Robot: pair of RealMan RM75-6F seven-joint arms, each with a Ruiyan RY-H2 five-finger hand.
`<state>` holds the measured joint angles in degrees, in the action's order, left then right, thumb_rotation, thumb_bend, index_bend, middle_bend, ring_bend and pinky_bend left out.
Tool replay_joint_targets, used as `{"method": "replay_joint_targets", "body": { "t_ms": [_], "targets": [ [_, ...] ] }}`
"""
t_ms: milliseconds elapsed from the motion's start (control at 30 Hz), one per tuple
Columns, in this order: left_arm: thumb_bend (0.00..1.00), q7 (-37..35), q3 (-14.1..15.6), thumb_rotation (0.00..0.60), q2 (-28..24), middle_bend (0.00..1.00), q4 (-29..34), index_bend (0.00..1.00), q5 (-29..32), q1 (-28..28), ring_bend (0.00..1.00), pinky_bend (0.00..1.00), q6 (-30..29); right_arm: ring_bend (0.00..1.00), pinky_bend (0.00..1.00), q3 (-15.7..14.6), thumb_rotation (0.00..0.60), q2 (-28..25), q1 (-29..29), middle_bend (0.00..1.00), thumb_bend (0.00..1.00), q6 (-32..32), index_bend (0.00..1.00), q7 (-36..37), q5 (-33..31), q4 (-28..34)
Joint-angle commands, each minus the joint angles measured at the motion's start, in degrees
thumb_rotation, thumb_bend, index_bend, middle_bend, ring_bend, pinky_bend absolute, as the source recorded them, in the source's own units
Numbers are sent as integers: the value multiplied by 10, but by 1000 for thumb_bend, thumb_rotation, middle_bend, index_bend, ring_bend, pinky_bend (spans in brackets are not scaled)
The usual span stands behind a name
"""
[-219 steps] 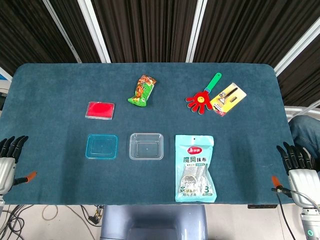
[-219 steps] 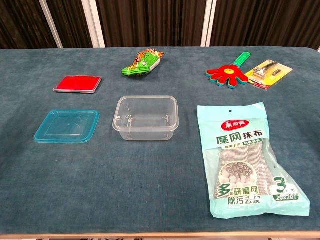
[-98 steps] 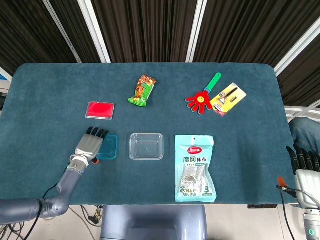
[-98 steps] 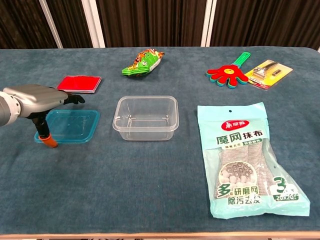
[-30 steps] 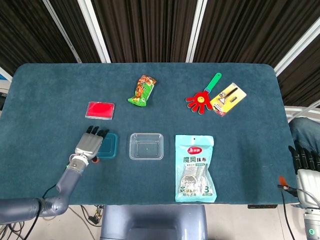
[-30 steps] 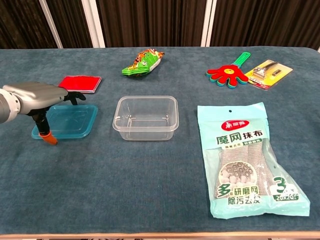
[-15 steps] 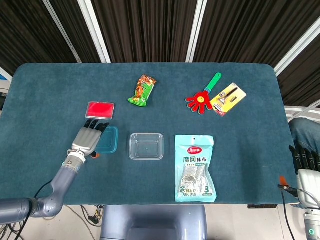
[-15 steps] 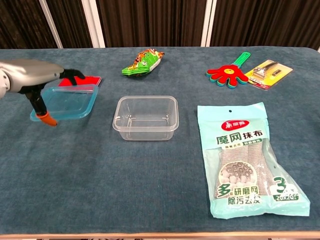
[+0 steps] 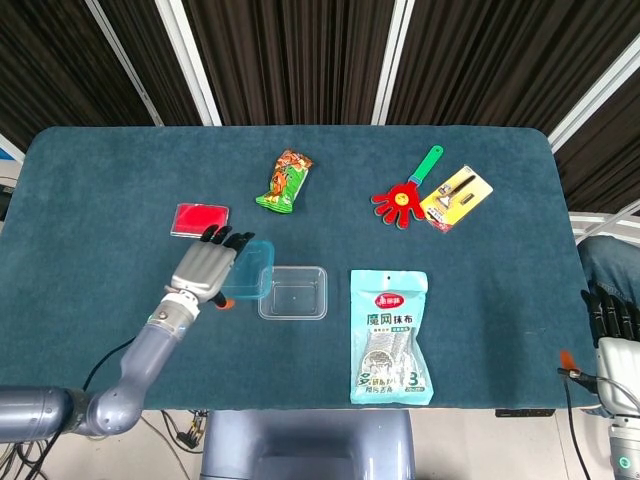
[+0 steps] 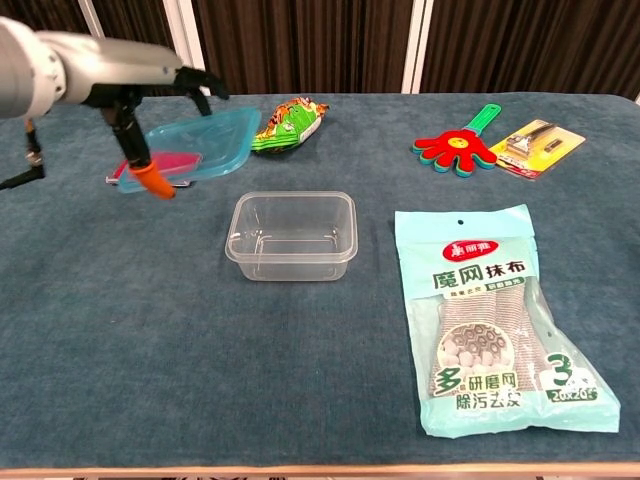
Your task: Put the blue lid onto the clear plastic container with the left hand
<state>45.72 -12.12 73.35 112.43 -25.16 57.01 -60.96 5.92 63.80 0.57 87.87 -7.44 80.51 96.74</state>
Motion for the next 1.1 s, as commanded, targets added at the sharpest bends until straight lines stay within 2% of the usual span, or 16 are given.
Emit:
{"method": "replay_joint_targets", "body": {
  "t_ms": [33, 167, 567, 833, 1100],
  "targets": [
    [135, 23, -16, 600, 21, 335, 3, 72, 47, 34, 37, 29, -19, 0, 0, 2, 600, 0, 0, 15, 339, 1, 0, 2, -2, 0],
    [136, 40, -17, 600, 41, 332, -14, 72, 69, 61, 37, 29, -21, 0, 0, 5, 600, 2, 1, 15, 339, 0, 0, 5, -6, -1],
    [135, 26, -27, 600, 111, 336, -73, 79, 94, 103, 37, 29, -20, 0, 0, 7, 600, 0, 2, 15, 338, -11, 0, 20, -21, 3],
    [135, 22, -18, 600, 135, 335, -77, 79, 114, 112, 37, 29, -16, 0, 0, 8, 600, -1, 2, 15, 339, -13, 0, 23, -25, 6],
    [135, 32, -14, 600, 159, 333, -86, 81, 123, 126, 37, 29, -41, 0, 0, 9, 600, -3, 2, 14, 339, -15, 0, 26, -26, 9]
  ]
}}
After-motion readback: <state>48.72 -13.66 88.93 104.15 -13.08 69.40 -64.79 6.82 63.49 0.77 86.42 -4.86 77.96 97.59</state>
